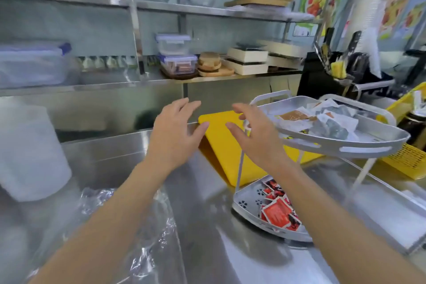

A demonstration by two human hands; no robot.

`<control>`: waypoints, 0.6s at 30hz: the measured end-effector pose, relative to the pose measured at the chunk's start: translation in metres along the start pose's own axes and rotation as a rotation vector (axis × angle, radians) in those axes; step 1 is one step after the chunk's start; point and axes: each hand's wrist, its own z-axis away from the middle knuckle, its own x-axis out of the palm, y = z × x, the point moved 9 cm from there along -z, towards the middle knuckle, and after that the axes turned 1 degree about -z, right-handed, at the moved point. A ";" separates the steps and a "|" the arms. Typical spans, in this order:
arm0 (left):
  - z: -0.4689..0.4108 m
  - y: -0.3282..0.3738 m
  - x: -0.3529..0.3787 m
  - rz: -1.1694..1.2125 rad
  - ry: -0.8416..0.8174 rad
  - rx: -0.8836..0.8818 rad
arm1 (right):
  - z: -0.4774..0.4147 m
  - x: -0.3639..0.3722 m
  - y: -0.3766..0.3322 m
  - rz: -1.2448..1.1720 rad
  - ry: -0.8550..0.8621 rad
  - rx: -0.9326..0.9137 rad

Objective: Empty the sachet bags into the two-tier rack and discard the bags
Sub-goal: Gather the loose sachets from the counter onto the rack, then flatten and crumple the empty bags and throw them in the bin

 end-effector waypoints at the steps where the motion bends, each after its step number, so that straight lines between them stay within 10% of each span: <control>1: 0.011 -0.022 -0.002 -0.032 -0.008 -0.058 | 0.005 0.028 0.002 0.007 -0.083 0.027; 10: 0.171 -0.217 -0.023 -0.344 -0.121 -0.728 | 0.125 0.222 0.070 -0.075 -0.696 0.630; 18: 0.307 -0.298 -0.018 -0.316 -0.387 -1.317 | 0.185 0.268 0.071 -0.189 -0.744 0.936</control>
